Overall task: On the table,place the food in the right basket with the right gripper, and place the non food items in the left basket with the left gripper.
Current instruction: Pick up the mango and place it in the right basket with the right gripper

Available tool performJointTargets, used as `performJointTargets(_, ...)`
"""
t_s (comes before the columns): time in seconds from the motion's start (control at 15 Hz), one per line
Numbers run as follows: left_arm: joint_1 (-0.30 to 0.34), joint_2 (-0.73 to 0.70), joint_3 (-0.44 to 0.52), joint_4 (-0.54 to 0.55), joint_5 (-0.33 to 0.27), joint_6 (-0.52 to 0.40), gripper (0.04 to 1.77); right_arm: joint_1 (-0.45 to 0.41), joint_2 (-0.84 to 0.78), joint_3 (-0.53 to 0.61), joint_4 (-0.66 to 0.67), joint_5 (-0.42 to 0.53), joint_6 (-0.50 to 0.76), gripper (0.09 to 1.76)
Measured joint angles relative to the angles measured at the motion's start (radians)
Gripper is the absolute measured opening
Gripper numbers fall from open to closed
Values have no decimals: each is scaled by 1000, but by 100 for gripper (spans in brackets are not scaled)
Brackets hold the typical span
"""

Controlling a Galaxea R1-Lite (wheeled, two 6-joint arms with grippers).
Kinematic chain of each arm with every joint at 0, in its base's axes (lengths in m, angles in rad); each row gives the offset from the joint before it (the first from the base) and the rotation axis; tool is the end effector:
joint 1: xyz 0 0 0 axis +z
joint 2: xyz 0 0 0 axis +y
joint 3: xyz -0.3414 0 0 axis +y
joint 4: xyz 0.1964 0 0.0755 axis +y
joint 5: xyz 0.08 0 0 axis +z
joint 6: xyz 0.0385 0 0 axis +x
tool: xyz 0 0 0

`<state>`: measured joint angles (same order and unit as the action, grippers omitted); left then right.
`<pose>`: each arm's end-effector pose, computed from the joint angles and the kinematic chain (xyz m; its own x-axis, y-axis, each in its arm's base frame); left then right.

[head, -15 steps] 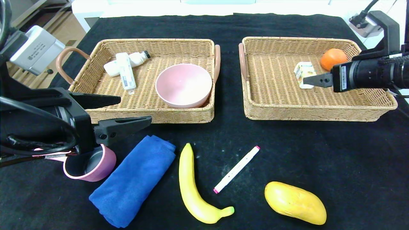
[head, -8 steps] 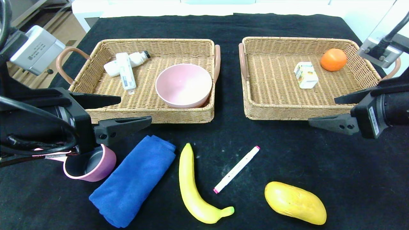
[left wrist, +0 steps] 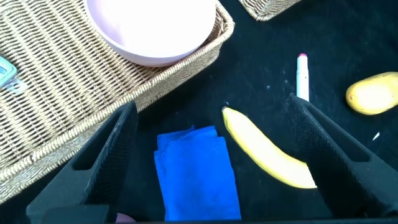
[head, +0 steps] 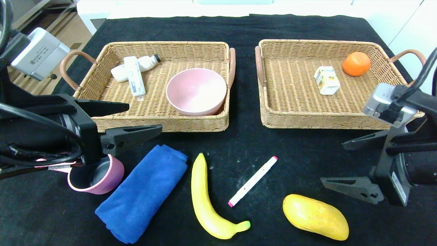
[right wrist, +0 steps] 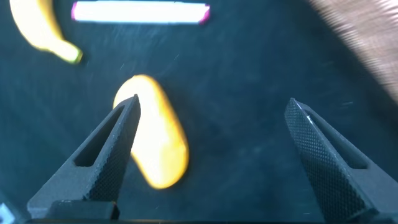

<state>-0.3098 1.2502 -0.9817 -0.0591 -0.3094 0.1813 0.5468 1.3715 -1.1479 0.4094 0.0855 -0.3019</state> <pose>0.2021 -0.0770 0.3204 0.7945 -0.5740 -0.1980 0.6003 0.7916 0.1141 0.2000 0.1256 0.2947 0.6418 0.4906 -0.5894 -0.7010 0.6869 -0.1915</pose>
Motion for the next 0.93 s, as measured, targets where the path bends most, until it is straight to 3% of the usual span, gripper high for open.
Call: performJointTargets(0.93, 0, 3, 0, 0, -1, 0, 172, 180, 100, 122, -4, -150, 2, 170)
